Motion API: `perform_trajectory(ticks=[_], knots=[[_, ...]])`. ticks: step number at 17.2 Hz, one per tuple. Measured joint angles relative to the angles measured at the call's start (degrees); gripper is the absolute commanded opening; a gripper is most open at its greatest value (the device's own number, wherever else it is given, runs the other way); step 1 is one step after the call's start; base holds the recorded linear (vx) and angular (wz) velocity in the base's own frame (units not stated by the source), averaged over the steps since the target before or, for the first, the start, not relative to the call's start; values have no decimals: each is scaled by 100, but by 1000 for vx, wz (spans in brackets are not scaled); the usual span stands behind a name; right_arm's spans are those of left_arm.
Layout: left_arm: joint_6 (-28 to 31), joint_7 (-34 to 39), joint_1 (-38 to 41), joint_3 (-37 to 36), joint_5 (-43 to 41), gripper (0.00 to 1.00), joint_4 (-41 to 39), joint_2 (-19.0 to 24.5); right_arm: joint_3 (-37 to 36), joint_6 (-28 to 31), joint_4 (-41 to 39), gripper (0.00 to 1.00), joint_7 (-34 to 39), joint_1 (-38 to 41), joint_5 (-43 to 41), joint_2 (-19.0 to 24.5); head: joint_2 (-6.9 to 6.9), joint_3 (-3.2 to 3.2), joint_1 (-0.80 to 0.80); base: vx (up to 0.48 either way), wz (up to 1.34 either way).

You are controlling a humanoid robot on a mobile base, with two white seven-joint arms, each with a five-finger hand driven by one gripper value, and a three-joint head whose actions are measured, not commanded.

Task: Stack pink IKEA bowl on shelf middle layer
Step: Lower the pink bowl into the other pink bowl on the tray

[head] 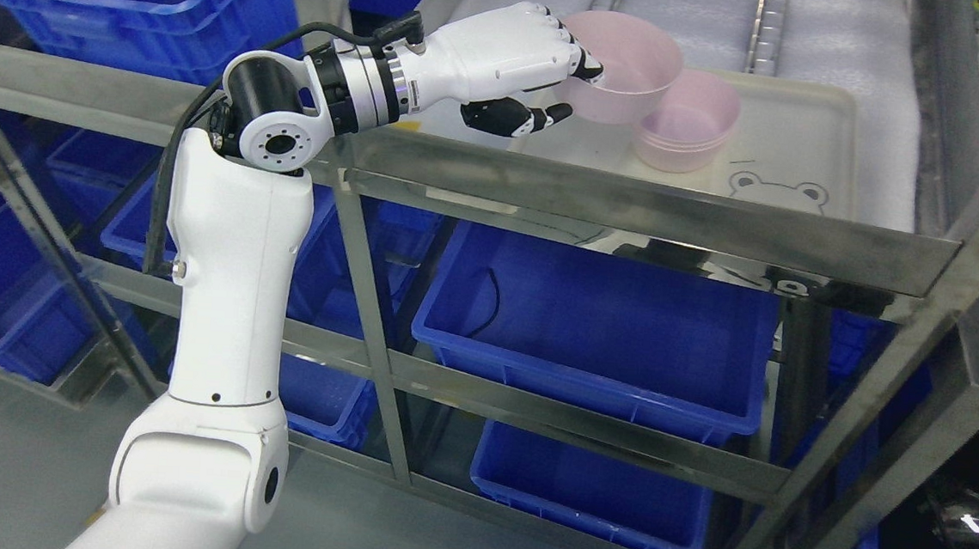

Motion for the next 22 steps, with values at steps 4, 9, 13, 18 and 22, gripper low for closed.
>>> perform_trajectory(ticks=[4,9,13,18,22], knots=[[0,-17,-38,159,-498,3,154,0,0,0,0,100,13,-1,0,0,0,0,0,128,-446],[0,6,9,102,-817,4,354,0,0,0,0,100,13,0,0,0,-1,0,0,81,-211],[0,7,102,59,-904,6,450,0,0,0,0,100,13,1,0,0,-1,0,0,21,-61],[0,88,140,28,-941,17,523,0,0,0,0,100,14,1,0,0,-1,0,0,-2,9],[0,398,146,15,-952,36,558,0,0,0,0,100,15,1,0,0,-1,0,0,0,0]])
